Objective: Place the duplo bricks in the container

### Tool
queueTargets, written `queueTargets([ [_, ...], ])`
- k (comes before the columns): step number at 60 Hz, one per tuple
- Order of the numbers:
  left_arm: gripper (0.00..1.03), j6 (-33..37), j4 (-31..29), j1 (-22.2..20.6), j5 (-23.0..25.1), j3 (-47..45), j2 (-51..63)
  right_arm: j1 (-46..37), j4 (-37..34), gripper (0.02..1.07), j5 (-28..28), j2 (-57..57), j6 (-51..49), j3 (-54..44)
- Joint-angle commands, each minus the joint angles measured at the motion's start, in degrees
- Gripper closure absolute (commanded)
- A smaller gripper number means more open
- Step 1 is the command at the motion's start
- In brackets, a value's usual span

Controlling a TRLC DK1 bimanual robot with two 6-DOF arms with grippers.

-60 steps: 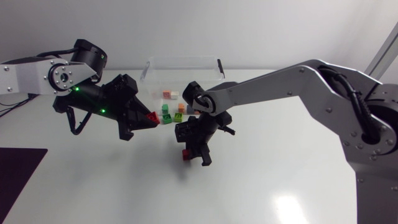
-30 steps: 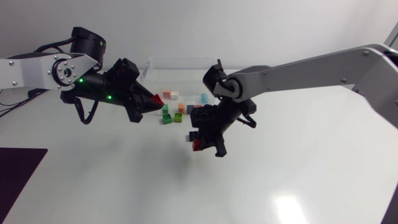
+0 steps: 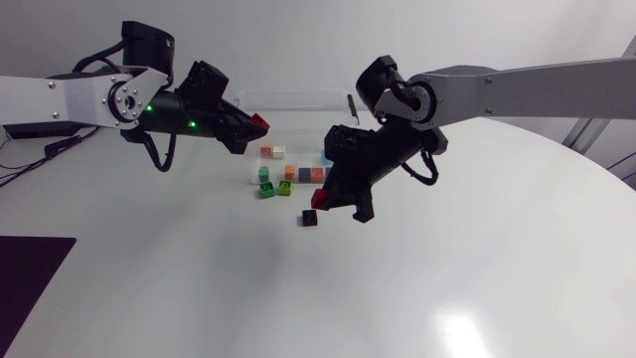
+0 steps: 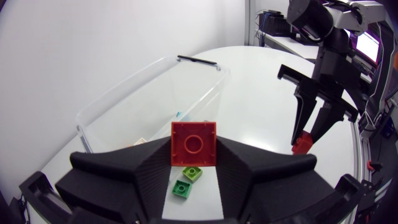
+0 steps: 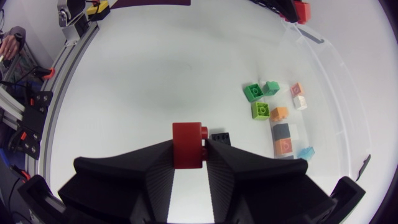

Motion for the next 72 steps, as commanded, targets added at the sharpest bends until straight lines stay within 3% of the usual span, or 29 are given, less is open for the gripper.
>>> queueTargets([
  [1,0.7,-3.4,1.99,0.37,-0.44,2.24,1.01,-0.79,0.58,0.85,-0.74,-1.42,2.28,-0.84],
  [24,0.69,-8.06,6.39,-0.86,-4.31,8.04,5.4,-2.72,4.53,0.85,-2.32,-4.4,7.56,-1.81],
  [62,0.68,-9.82,10.96,-1.39,-8.62,15.95,14.81,-4.13,7.7,0.85,-3.2,-5.2,10.28,-2.86],
  [72,0.6,-10.61,13.51,-2.01,-12.22,17.53,17.27,-4.39,8.49,0.85,-3.55,-5.02,11.07,-2.69],
])
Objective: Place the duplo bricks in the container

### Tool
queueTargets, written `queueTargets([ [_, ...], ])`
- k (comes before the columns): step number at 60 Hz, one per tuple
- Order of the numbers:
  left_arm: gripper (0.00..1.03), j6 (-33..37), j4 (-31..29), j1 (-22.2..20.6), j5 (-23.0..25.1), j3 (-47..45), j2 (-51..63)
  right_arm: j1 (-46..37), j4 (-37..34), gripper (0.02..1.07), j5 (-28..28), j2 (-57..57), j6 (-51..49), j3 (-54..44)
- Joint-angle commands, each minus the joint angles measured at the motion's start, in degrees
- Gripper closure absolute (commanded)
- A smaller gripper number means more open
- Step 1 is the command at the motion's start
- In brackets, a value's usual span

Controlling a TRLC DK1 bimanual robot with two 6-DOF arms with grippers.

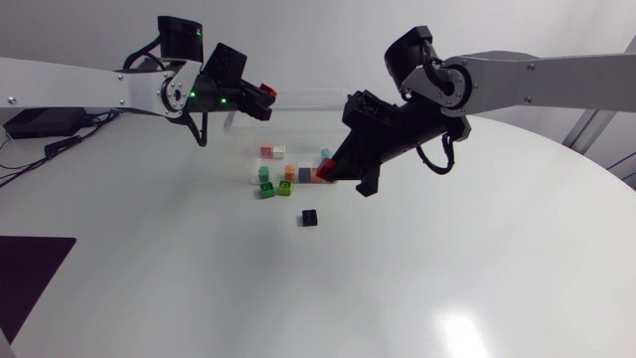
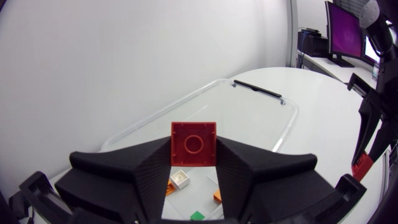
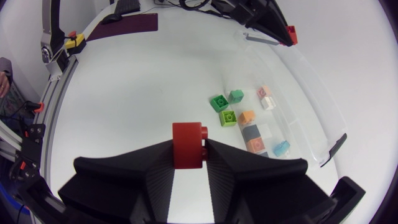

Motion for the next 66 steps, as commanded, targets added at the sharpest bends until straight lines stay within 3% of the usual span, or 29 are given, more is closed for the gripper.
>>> queueTargets([
  [1,0.58,-2.06,1.27,-0.65,-1.67,3.21,2.58,-0.74,1.14,0.85,-0.79,-0.85,1.39,-1.42],
  [4,0.51,-2.5,1.01,-0.83,-2.99,3.65,2.84,-0.92,1.32,0.85,-0.79,-0.85,1.74,-1.25],
  [9,0.13,-2.59,0.57,-1.27,-4.92,3.39,2.32,-1.36,1.76,0.85,-0.79,-0.93,2.27,-0.81],
  [11,0.05,-2.59,0.39,-1.35,-5.01,2.95,1.61,-1.62,1.85,0.85,-0.97,-0.93,2.53,-0.45],
  [24,0.05,-1.89,-1.72,-1.09,-4.92,-2.5,-5.33,-2.41,3.78,0.85,-1.15,-0.67,5.26,1.74],
  [31,0.05,0.92,-5.94,-0.91,-4.48,-5.22,-9.11,-2.5,5.71,0.85,-1.15,-0.58,7.45,2.8],
  [56,0.06,12.0,-13.5,3.04,6.77,-16.56,-16.49,-2.76,10.55,0.85,-1.15,2.41,13.25,7.28],
  [66,0.06,15.69,-14.29,3.92,9.05,-19.9,-16.4,-2.68,12.13,0.85,-1.06,4.16,15.1,9.39],
])
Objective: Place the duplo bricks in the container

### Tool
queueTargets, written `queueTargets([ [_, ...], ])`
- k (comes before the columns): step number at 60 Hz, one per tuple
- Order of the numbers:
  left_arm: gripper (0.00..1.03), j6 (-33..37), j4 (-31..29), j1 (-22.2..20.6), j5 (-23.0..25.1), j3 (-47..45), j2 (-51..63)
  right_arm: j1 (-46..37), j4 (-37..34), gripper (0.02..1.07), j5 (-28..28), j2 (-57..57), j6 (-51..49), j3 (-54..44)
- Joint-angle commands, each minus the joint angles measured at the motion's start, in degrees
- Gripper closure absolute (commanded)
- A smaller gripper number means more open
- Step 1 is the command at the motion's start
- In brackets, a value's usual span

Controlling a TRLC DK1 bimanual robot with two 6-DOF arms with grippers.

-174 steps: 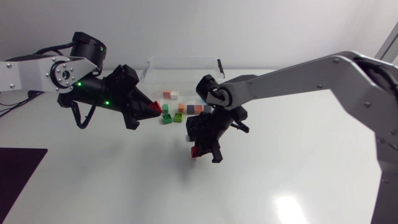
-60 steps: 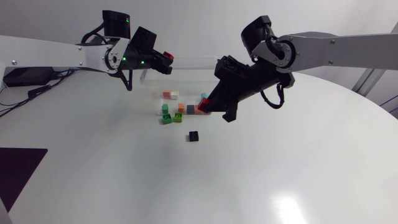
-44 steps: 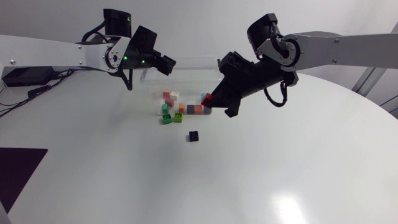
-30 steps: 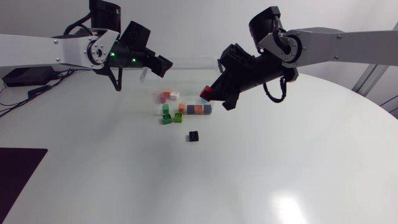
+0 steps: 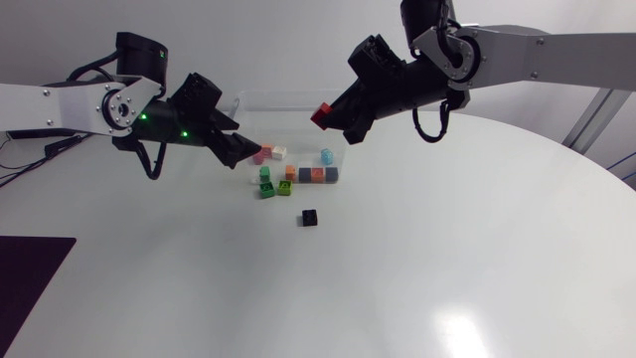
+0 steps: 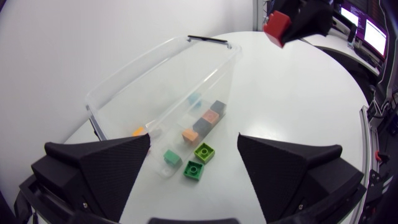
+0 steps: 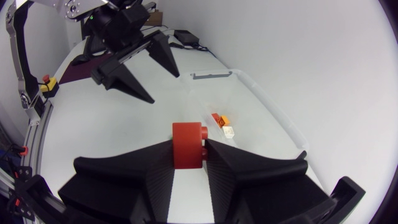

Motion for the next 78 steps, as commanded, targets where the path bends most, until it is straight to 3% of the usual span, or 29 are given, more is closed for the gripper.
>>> queueTargets([
  [1,0.06,3.34,-0.37,0.68,1.45,-2.66,-0.78,-0.51,0.68,0.85,-0.07,2.39,2.1,2.4],
  [26,0.06,9.5,0.25,2.53,2.86,-3.45,7.57,-1.21,7.18,0.85,0.98,10.31,7.98,8.46],
  [62,0.06,10.55,3.77,1.91,2.77,-3.27,13.64,-1.39,12.01,0.84,6.6,21.56,12.12,19.01],
  [65,0.06,10.37,4.82,1.83,2.59,-3.01,14.69,-1.13,12.72,0.73,8.36,21.82,12.12,19.1],
  [72,0.06,9.14,7.72,1.48,1.63,-2.83,16.63,-1.04,13.51,0.19,10.21,21.56,12.12,19.01],
  [74,0.06,8.35,8.69,1.21,1.36,-2.75,17.15,-1.13,13.51,0.12,10.3,21.38,12.12,19.1],
  [78,0.06,7.39,10.88,0.68,0.22,-2.57,18.65,-1.57,13.6,0.09,10.3,20.41,11.85,18.48],
])
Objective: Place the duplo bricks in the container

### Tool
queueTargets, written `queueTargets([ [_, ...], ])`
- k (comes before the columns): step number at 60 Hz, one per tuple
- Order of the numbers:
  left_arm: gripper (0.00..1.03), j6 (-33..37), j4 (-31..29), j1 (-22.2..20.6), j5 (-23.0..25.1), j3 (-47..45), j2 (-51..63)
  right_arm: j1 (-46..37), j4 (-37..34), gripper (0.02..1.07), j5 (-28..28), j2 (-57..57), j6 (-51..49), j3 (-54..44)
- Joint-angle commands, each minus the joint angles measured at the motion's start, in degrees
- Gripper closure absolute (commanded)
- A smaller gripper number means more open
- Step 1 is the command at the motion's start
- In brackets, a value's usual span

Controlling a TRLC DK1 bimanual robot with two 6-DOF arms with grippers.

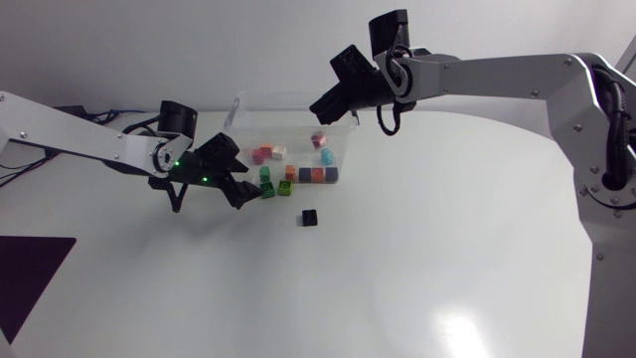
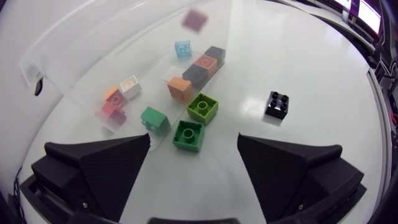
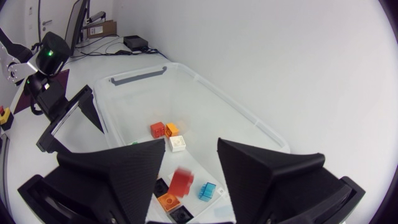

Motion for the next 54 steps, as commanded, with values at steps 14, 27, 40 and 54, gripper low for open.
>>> queueTargets([
  [14,0.06,-1.99,7.55,-1.09,-1.34,1.5,7.24,-2.12,3.09,0.08,-2.57,-8.0,-0.02,-7.05],
  [27,0.06,-1.73,12.91,-0.21,-1.25,1.86,10.49,-3.26,5.73,0.08,-5.56,-17.75,-1.07,-19.26],
  [40,0.06,-1.38,13.53,0.67,-0.63,3.26,13.22,-4.23,7.84,0.08,-7.84,-24.34,-1.25,-28.4],
  [54,0.07,-1.03,13.53,1.02,2.36,3.97,14.71,-4.49,10.48,0.08,-8.55,-28.65,-1.6,-35.87],
])
